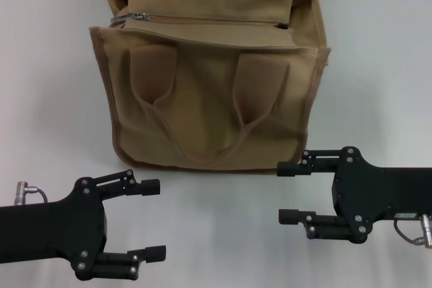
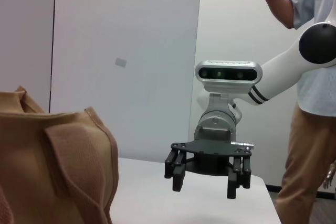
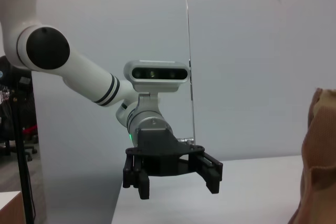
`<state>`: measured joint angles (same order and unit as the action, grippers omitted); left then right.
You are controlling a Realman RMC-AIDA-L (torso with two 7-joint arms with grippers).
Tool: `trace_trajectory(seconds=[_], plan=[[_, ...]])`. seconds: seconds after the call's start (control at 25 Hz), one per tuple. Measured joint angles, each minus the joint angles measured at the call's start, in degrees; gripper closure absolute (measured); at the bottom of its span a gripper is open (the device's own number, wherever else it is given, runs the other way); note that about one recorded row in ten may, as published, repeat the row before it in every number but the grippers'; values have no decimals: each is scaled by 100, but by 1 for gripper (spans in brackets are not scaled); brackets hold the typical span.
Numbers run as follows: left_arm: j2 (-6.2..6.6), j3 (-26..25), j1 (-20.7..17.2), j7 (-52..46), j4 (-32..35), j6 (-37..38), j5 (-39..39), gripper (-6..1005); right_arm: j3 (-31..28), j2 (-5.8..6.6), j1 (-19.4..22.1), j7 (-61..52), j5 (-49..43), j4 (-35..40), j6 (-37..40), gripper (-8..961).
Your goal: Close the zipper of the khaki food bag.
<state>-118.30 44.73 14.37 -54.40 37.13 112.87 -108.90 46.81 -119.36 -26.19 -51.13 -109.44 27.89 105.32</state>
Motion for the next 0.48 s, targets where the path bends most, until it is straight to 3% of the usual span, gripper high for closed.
trace_trajectory(seconds=[0.48], plan=[[-13,-77,-13,8,5,-12,54,156,-33,-9,-33,240,15,-217,-54,339]])
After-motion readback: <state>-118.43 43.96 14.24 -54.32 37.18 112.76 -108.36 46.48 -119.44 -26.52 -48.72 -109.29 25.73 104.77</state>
